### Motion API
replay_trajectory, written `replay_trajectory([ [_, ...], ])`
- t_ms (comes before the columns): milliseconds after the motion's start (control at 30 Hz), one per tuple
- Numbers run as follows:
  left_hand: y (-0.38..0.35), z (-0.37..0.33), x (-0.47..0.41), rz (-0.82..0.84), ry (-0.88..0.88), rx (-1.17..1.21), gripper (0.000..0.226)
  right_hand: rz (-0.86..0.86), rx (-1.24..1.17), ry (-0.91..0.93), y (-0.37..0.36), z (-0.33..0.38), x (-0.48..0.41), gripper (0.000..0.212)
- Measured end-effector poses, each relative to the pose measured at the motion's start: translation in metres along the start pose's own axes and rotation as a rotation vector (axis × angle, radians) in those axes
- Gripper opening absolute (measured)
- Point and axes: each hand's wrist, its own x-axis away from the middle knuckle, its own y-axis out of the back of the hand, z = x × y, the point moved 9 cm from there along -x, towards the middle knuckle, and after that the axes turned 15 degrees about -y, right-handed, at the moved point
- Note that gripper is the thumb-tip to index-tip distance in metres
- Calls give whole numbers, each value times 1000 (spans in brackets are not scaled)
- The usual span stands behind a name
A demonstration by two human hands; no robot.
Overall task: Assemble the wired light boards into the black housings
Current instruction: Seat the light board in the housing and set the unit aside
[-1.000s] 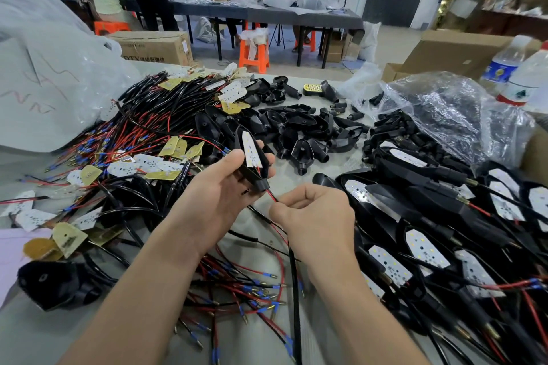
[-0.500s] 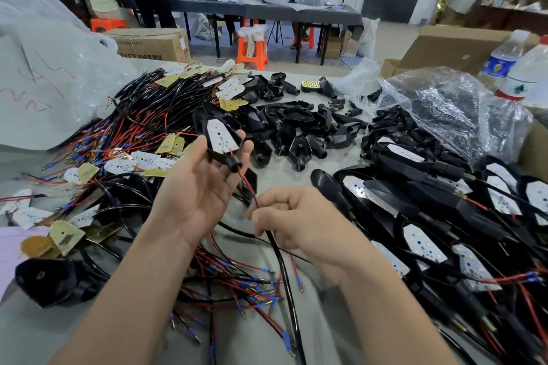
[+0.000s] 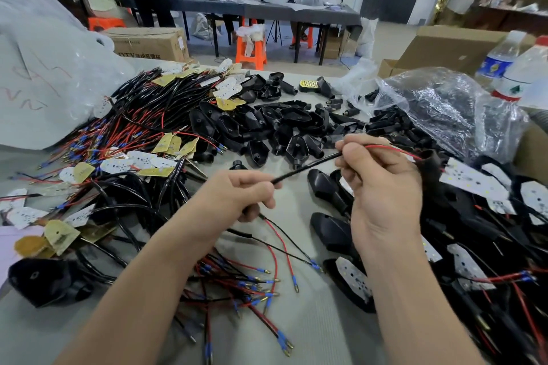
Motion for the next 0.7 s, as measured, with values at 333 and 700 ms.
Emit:
replay_trajectory([
  [333,25,-34,12,-216,-208,-996,14,26,198,-241,-11,-43,-2,18],
  [700,1,-30,5,-157,-286,-521,35,79,227,-213,-19,-44,0,19],
])
